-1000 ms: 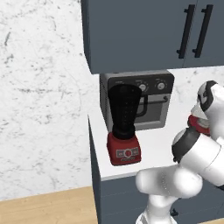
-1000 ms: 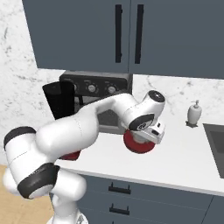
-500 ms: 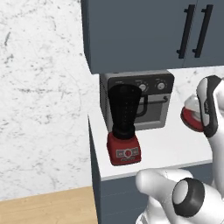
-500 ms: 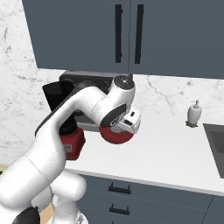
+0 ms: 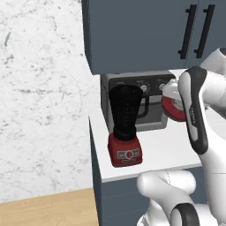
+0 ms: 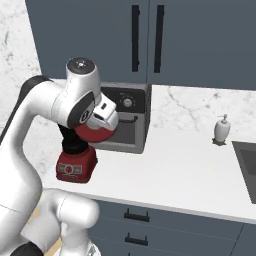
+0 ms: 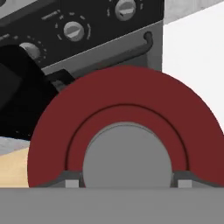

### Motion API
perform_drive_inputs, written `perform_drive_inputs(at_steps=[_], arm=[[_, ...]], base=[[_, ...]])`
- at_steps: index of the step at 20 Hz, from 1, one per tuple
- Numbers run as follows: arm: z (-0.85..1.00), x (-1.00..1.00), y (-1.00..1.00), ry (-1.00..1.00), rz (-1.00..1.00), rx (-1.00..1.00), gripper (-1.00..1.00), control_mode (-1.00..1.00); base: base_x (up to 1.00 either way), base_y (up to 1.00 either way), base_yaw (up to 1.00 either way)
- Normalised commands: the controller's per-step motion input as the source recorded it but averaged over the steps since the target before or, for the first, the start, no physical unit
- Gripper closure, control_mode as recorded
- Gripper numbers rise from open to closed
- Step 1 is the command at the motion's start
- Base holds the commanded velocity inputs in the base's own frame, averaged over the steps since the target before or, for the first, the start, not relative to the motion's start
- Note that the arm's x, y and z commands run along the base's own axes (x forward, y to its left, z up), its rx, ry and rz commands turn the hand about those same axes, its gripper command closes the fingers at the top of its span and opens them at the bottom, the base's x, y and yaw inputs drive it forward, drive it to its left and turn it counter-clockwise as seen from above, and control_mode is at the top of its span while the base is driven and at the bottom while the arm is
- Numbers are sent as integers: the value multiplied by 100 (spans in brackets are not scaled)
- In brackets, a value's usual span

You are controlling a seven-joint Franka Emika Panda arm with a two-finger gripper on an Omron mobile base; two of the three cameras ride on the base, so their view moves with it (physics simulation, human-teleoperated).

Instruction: Close the lid blender by securely placing the lid on top.

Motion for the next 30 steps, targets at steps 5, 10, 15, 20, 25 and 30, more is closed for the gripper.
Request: perform_drive_inputs(at_steps=[5, 10, 15, 20, 25, 30], arm=[[91, 5, 84, -1, 0, 0, 100, -100], [60, 17, 67, 0, 0, 0, 100, -100], [18, 54, 38, 2, 0, 0, 100, -100], [0, 75, 14, 11, 0, -1, 100, -100], [-9, 44, 12, 4, 0, -2, 100, -100], [-21, 15, 23, 0, 0, -2, 100, -100]], base=[[0, 0, 0], [0, 0, 0], [0, 0, 0], [0, 0, 0], [0, 0, 0], [0, 0, 0]])
